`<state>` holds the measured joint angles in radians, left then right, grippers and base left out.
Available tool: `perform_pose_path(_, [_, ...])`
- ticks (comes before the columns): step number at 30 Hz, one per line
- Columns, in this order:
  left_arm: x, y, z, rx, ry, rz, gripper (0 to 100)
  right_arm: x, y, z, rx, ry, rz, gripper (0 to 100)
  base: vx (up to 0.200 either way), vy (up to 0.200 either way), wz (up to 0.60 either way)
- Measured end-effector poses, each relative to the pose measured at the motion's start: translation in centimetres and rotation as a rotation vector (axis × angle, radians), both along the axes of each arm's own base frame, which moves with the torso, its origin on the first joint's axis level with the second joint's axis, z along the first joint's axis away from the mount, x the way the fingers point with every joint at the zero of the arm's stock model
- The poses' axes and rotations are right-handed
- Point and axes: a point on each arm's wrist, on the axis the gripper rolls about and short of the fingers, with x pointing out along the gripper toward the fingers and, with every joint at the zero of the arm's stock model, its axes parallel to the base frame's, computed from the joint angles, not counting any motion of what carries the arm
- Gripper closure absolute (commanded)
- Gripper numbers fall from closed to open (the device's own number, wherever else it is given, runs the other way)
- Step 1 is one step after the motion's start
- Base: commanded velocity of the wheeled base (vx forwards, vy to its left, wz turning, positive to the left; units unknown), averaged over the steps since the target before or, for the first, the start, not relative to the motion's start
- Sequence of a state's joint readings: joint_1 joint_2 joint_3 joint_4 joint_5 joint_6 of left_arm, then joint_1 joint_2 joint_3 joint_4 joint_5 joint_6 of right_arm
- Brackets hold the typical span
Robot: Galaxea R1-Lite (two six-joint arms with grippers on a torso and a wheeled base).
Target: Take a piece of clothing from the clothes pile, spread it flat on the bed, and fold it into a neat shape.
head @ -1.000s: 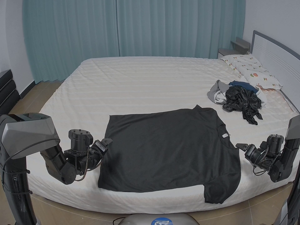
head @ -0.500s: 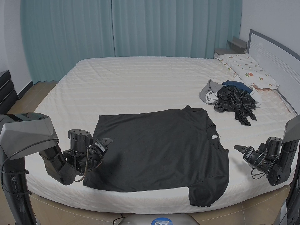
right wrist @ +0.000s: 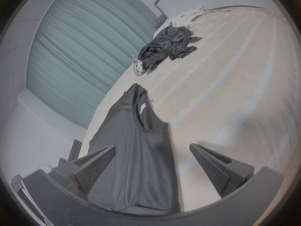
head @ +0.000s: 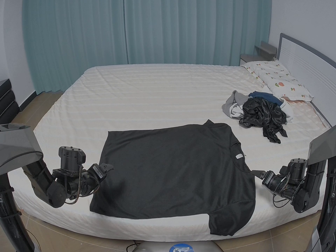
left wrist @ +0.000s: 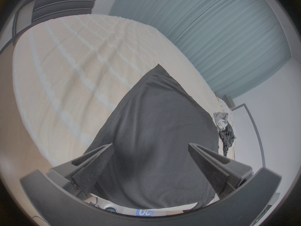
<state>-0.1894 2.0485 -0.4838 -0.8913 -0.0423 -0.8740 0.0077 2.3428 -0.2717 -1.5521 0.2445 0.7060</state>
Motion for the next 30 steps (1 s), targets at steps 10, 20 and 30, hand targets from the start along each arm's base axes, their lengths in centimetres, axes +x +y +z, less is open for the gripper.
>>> perform_pose_path(10, [-0.8, 1.4, -0.4, 0.034, 0.064, -0.020, 0, 0.7, 0.8, -1.7, -0.004, 0.026, 0.022, 100, 0.000, 0.000, 0.00])
perform_pose_path(20, [-1.6, 1.7, -1.1, 0.083, 0.125, -0.053, 0, 0.1, 0.3, -2.1, -0.011, 0.060, 0.003, 100, 0.000, 0.000, 0.00])
perform_pose_path(30, [-2.3, 1.9, -2.1, 0.125, 0.164, -0.090, 0, -1.4, -0.3, -2.3, -0.018, 0.116, -0.011, 100, 0.000, 0.000, 0.00])
